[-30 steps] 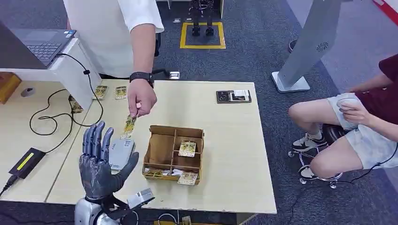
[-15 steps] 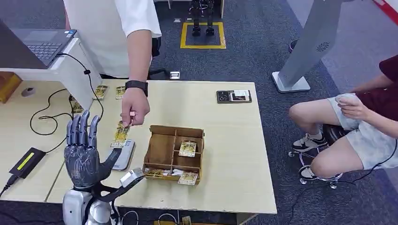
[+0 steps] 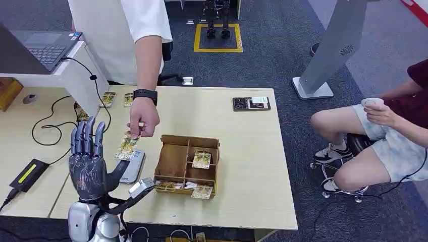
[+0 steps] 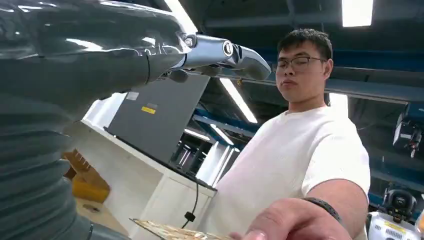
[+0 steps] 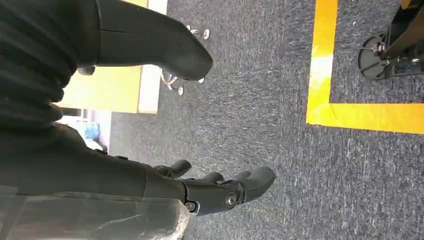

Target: Pass the card to the sensor for recognition and then transmit it.

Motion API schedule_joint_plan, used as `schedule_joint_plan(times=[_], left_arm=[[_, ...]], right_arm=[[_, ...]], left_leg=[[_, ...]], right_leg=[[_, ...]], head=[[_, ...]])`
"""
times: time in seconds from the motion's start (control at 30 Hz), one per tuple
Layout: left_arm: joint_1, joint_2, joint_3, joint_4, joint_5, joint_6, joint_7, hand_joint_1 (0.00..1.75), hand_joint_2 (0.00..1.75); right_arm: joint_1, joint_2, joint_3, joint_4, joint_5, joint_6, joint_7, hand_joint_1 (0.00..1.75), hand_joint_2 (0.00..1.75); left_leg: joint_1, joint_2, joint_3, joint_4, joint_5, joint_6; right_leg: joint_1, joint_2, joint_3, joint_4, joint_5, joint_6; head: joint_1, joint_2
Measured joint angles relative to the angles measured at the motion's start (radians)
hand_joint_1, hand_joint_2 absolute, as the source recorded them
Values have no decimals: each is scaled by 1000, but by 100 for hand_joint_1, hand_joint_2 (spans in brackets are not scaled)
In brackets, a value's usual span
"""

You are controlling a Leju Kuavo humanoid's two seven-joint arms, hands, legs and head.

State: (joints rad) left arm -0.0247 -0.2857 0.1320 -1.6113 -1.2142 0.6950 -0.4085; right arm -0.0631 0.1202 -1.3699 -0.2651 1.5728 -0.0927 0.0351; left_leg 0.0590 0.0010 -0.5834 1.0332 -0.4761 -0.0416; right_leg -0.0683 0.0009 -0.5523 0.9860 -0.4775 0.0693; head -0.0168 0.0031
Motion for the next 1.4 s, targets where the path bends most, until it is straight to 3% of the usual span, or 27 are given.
schedule_joint_plan(times=[0.03, 0.97, 1.4], left_arm=[[-2, 0, -1, 3, 5, 0, 7, 175, 175], [-16, 0, -30, 20, 54, 0, -44, 175, 175], [-17, 0, -30, 34, -8, 0, -10, 175, 175]], right_arm=[[0, 0, 1, 0, 0, 0, 0, 0, 175], [0, -6, 24, 9, 0, -5, 0, 0, 175], [0, -8, 32, 10, 0, -5, -4, 0, 175]], left_leg=[[0, 0, 0, 0, 0, 0], [0, 0, 0, 0, 0, -1], [0, 0, 0, 0, 0, -1]], right_leg=[[0, 0, 0, 0, 0, 0], [0, 0, 0, 0, 0, 0], [0, 0, 0, 0, 0, 0]], head=[[0, 0], [0, 0], [0, 0]])
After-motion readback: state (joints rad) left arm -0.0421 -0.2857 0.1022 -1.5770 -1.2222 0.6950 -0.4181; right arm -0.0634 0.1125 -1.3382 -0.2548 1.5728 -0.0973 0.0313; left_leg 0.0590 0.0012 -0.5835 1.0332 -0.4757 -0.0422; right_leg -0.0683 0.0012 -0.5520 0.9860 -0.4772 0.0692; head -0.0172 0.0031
